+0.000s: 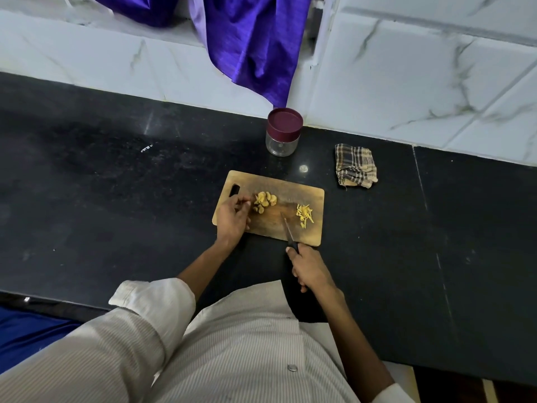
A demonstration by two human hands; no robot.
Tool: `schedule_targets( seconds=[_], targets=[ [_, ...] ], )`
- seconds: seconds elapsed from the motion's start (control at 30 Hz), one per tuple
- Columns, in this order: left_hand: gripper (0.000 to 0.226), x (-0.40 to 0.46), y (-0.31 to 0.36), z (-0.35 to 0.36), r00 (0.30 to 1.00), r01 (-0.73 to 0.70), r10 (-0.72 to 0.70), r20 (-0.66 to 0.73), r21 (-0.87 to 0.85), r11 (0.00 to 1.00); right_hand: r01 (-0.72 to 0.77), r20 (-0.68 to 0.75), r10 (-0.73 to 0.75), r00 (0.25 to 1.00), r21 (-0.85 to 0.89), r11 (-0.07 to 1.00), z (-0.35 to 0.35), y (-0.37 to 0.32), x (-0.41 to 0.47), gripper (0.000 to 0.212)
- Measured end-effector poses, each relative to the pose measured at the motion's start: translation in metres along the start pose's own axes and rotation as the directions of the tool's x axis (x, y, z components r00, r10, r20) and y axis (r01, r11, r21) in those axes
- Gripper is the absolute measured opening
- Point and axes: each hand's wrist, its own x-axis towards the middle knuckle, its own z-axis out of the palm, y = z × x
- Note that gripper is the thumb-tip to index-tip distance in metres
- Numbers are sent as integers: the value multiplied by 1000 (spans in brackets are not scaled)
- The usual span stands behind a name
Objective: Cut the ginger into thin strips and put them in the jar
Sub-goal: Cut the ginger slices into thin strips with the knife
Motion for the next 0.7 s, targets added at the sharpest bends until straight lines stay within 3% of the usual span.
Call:
schedule_targets(
  seconds=[0.17,0.4,0.7],
  targets=[
    [14,0,-8,-2,998,-33,32,45,28,999,-21,-113,17,993,-27,999,-10,7,5,28],
    [14,4,-6,4,999,-11,7,47,77,997,71,-104,-77,992,-60,996,-14,-2,21,29],
    [26,1,-8,8,981,-193,174,87,325,926,95,-159,-112,981,-114,989,-8,-11,43,28]
  ],
)
